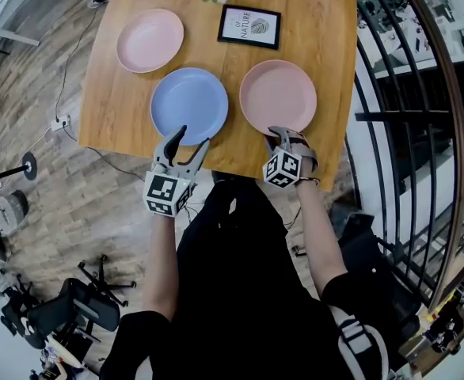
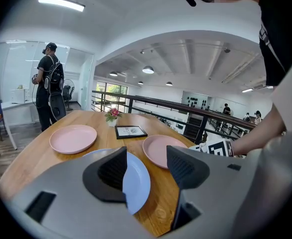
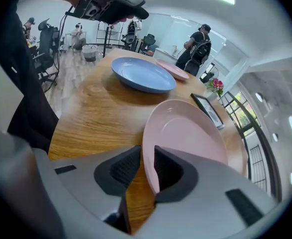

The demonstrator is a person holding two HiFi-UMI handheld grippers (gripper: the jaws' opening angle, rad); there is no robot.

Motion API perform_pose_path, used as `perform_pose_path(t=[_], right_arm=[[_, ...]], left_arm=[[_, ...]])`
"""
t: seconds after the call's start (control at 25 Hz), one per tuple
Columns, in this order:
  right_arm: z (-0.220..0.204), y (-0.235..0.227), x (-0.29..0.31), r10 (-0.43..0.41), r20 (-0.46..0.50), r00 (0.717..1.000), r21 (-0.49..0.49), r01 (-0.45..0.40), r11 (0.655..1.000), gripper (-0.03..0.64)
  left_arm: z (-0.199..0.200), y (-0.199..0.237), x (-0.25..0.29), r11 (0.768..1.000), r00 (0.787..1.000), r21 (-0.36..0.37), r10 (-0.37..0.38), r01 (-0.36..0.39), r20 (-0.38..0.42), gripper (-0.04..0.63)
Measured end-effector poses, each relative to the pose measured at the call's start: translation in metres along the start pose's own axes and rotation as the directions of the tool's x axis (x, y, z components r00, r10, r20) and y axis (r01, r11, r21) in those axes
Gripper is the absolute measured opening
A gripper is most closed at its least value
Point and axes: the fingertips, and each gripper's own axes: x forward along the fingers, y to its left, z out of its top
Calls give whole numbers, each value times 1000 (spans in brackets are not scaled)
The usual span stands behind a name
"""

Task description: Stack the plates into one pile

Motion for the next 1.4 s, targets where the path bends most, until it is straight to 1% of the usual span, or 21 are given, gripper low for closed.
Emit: perform_pose_path(t=[0.2,0.28,0.32,0.44,0.6,0.88,1.04,1.12,1.28,1.4], right_arm=[[-4,2,6,-4,-15,1000,-4,4,1000,91],[-4,1,6,-20,-29,999,-34,19,999,73],[-4,1,6,-29,-37,999,-54,27,998,48],[-6,1,7,-46,-48,998,-96,41,995,40],[-5,1,6,-62,-56,997,-119,55,991,34],[1,-5,2,-99,-55,994,-114,92,989,23],[5,-9,-1,-119,-43,992,-101,114,988,20],[6,-9,-1,-127,-43,991,-101,122,987,20],[7,-8,-1,-139,-46,989,-105,134,985,20],[8,-10,0,-146,-48,988,-111,140,984,20]], left_arm=[[-3,-1,0,1000,1000,-4,-4,4,-6,261],[-4,0,-2,1000,1000,-2,-2,2,-7,261],[-5,1,-3,1000,1000,-1,-1,1,-7,261],[-9,0,-4,1000,1000,-10,-1,1,-13,261],[-13,-2,-8,1000,1000,-12,-3,3,-15,261],[-12,-4,-9,1000,1000,-4,-11,11,-3,259],[-16,-7,-13,1000,1000,-15,-10,9,-26,261],[-16,-6,-16,1000,1000,-13,-7,7,-11,259],[-16,-1,-23,1000,1000,-8,8,-8,9,259],[-18,4,-28,999,1000,-20,28,-27,10,259]])
